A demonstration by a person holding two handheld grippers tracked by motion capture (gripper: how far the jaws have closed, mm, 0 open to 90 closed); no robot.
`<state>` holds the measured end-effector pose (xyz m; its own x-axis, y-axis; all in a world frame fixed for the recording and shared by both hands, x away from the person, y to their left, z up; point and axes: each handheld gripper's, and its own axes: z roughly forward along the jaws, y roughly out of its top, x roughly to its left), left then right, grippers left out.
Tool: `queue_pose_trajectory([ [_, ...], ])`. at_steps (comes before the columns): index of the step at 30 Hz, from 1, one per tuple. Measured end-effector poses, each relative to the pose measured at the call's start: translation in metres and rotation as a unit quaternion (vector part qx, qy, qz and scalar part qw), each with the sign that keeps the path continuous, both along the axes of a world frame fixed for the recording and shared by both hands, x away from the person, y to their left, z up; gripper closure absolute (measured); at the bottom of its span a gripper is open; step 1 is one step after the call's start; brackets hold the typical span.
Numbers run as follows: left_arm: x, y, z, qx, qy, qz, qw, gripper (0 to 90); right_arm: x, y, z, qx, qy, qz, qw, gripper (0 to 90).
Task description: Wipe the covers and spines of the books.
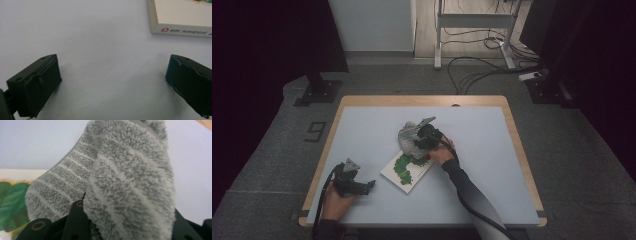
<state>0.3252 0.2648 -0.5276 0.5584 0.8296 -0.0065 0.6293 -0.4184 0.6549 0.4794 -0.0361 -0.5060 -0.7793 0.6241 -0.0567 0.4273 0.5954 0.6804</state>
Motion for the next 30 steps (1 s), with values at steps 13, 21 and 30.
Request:
queue_pose_trajectory([
  [13,0.000,0.000,0.000,0.000,0.000,-0.001,1.0000,0.0,-0.022,0.027,0.002,0.006,0.010,0.048,0.9988,63.6],
  [21,0.000,0.000,0.000,0.000,0.000,0.000,1.0000,0.0,-0.034,0.038,0.001,0.013,0.012,0.069,0.9975,63.6],
  [30,-0.002,0.002,0.001,0.002,0.000,-0.001,1.0000,0.0,-0.051,0.053,0.001,0.023,0.014,0.102,0.9944,63.7],
])
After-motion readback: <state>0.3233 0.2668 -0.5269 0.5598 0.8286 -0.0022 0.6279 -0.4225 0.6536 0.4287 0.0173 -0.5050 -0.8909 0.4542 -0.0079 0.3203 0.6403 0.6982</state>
